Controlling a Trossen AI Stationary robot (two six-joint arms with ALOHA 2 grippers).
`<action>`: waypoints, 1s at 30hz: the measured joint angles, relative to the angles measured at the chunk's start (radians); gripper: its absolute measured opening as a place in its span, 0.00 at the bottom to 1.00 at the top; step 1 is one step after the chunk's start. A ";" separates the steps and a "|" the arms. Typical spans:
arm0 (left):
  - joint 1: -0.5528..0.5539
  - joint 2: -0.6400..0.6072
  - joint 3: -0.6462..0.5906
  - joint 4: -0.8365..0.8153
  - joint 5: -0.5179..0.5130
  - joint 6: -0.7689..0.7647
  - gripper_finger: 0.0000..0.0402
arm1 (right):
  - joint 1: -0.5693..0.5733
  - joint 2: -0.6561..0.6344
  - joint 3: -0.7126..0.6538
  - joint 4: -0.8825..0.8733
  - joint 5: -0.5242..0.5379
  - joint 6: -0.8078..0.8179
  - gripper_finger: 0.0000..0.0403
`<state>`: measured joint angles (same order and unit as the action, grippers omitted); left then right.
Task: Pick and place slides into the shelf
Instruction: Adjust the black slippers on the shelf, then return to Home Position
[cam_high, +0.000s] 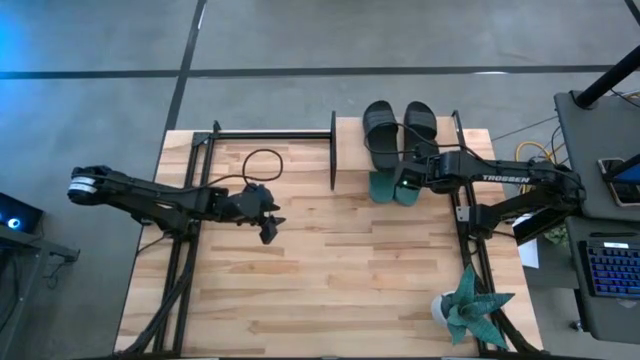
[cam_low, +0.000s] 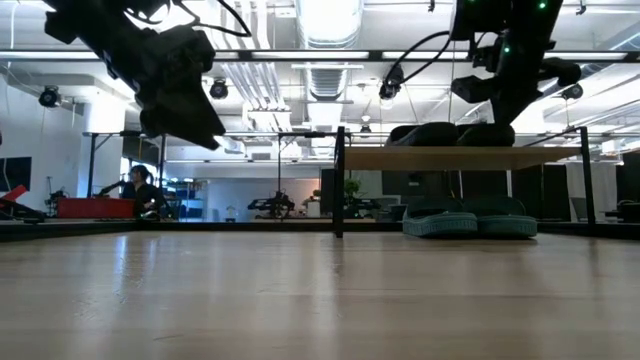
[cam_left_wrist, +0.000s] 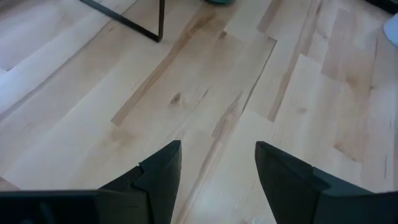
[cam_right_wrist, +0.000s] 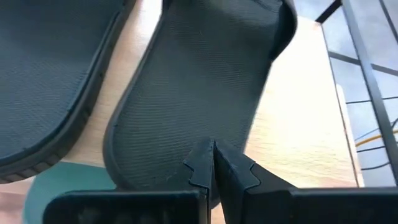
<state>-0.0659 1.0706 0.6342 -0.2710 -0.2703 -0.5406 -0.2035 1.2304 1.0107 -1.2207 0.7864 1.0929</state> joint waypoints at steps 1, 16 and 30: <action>0.000 0.002 0.000 0.000 0.000 -0.002 0.48 | 0.000 0.000 0.000 -0.006 0.001 0.004 0.02; 0.000 -0.010 0.020 0.004 0.075 -0.074 0.48 | 0.055 -0.076 0.098 0.002 0.052 -0.071 0.02; 0.001 -0.050 0.038 0.186 0.163 -0.081 0.48 | 0.174 -0.158 0.270 -0.004 0.027 -0.107 0.02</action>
<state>-0.0651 1.0209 0.6720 -0.0850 -0.1073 -0.6220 -0.0297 1.0720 1.2809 -1.2243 0.8131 0.9857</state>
